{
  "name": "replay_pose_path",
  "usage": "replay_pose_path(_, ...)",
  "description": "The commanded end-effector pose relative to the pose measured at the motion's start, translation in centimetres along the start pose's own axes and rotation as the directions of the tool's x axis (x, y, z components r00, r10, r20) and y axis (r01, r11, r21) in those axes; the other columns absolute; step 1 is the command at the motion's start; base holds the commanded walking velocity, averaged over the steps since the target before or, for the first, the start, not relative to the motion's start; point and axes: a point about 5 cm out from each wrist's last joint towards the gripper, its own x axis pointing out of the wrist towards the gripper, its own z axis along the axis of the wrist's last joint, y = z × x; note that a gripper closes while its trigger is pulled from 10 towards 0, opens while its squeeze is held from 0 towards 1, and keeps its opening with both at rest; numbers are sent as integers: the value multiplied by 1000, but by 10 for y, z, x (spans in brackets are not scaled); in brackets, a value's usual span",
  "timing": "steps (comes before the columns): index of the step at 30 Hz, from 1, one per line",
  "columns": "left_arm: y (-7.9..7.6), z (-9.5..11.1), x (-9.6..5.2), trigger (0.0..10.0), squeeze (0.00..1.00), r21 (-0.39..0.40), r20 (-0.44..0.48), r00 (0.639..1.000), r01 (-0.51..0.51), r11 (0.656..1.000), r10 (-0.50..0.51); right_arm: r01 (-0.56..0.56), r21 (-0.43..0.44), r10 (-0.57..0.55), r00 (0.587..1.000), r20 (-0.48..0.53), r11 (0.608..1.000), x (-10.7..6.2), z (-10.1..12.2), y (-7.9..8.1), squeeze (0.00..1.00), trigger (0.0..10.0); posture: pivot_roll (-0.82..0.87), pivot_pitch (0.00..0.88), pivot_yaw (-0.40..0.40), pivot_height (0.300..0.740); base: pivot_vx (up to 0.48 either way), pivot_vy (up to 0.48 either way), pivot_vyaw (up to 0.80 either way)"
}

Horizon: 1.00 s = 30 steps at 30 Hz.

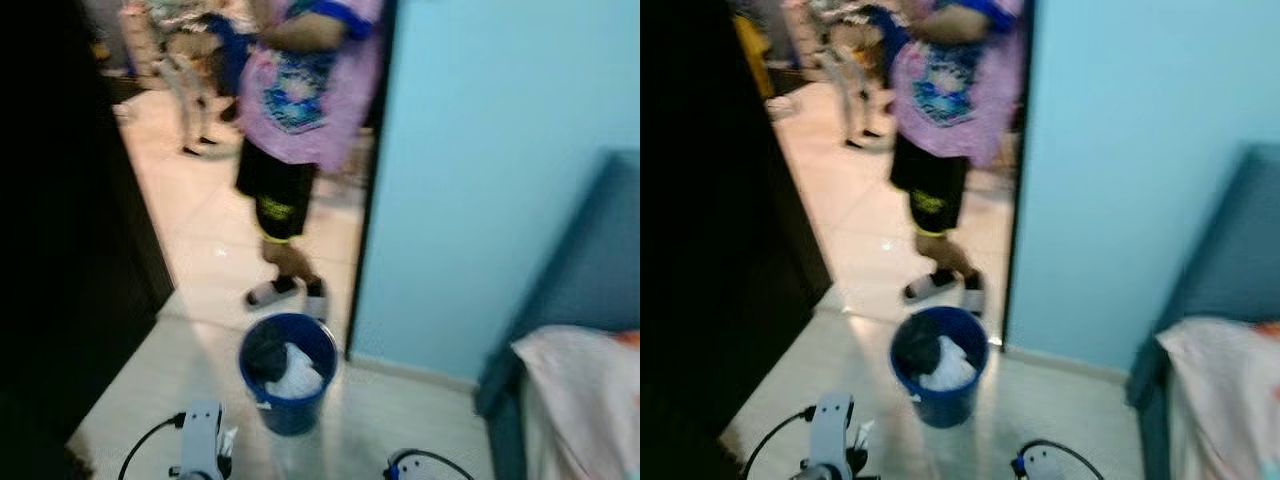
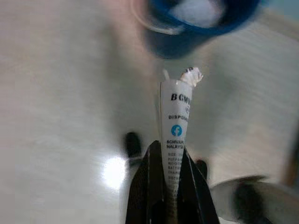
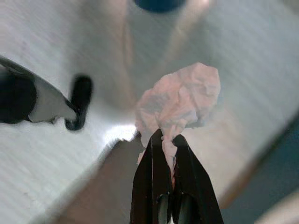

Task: Clean up the room

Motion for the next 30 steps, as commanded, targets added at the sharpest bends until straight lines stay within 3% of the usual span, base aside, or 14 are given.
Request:
replay_pose_path(1,-4,5,2,10000,0,18,10,1000,21,1000,-21,14,20,-13,999,-34,1000,-2,-12,1,0,10000,-41,26,-16,737,480,0,0)
replay_pose_path(6,-16,6,3,10000,0,62,8,993,120,991,-121,24,4,-24,998,-55,1000,-2,-13,1,0,10000,-42,32,-15,737,480,0,0)
replay_pose_path(9,-43,19,5,10000,0,188,17,950,304,934,-313,20,32,-18,997,-76,999,-3,-16,1,0,10000,-44,39,-14,737,480,0,-800)
replay_pose_path(12,-53,27,6,10000,0,238,23,933,345,908,-360,28,39,-25,998,-66,999,-3,-16,0,0,10000,-48,46,-13,737,480,0,-800)
replay_pose_path(17,-60,34,8,10000,0,302,5,930,348,887,-367,45,45,-42,997,-65,998,-3,-16,-1,0,10000,-64,47,-8,737,250,0,-320)
replay_pose_path(22,-64,25,8,10000,0,446,-82,924,369,815,-373,59,54,-55,996,-71,997,-4,-19,-3,0,10000,-86,55,-2,737,0,0,0)
replay_pose_path(30,-69,22,8,10000,0,548,-108,923,365,753,-369,61,49,-57,995,-86,997,-6,-24,-4,0,10000,-98,61,-4,737,0,0,0)
